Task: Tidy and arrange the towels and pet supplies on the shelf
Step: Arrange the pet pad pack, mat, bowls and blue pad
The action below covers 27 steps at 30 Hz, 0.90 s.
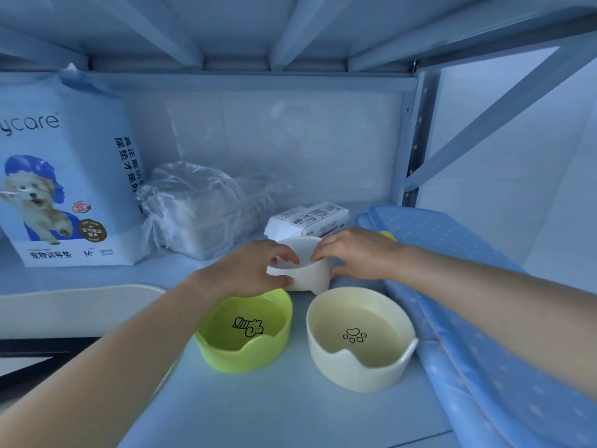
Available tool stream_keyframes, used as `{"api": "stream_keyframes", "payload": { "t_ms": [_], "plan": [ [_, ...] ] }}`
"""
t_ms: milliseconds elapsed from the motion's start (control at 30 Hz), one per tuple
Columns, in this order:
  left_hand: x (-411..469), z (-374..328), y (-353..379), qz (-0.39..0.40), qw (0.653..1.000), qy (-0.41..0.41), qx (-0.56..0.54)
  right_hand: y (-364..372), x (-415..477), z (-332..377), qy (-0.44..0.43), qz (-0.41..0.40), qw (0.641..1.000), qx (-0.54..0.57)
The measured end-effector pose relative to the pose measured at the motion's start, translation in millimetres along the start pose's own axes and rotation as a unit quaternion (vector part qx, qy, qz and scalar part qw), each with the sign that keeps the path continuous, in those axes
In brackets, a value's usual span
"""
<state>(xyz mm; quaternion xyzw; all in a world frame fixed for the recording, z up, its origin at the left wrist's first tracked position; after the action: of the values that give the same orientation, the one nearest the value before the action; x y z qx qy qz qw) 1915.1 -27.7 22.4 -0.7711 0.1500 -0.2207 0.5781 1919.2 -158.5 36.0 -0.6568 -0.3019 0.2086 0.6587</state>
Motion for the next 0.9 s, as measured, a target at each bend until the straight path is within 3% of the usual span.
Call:
{"api": "stream_keyframes", "payload": {
  "t_ms": [600,767,900],
  "plan": [
    [13,-9,-11,-0.028,0.999,-0.035,0.01,-22,12,-16,0.031,-0.067,0.977,0.2],
    [15,-13,-27,-0.087,0.994,-0.015,0.058,-27,11,-23,0.029,-0.09,0.966,0.239],
    [18,-8,-50,-0.143,0.989,-0.008,-0.024,-36,5,-27,0.005,-0.113,0.955,0.276]
  ]
}}
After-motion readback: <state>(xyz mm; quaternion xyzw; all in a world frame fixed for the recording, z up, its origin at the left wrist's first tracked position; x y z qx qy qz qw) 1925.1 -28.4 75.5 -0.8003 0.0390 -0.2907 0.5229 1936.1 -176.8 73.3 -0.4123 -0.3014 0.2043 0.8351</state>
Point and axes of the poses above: each hand's wrist, its own x-axis towards the middle knuckle, its own y-axis out of the palm, z = x × y, the point moved 8 cm from there along x, towards the middle knuckle, and after that the axes turned 5 degrees about x, right-handed, at the moved point
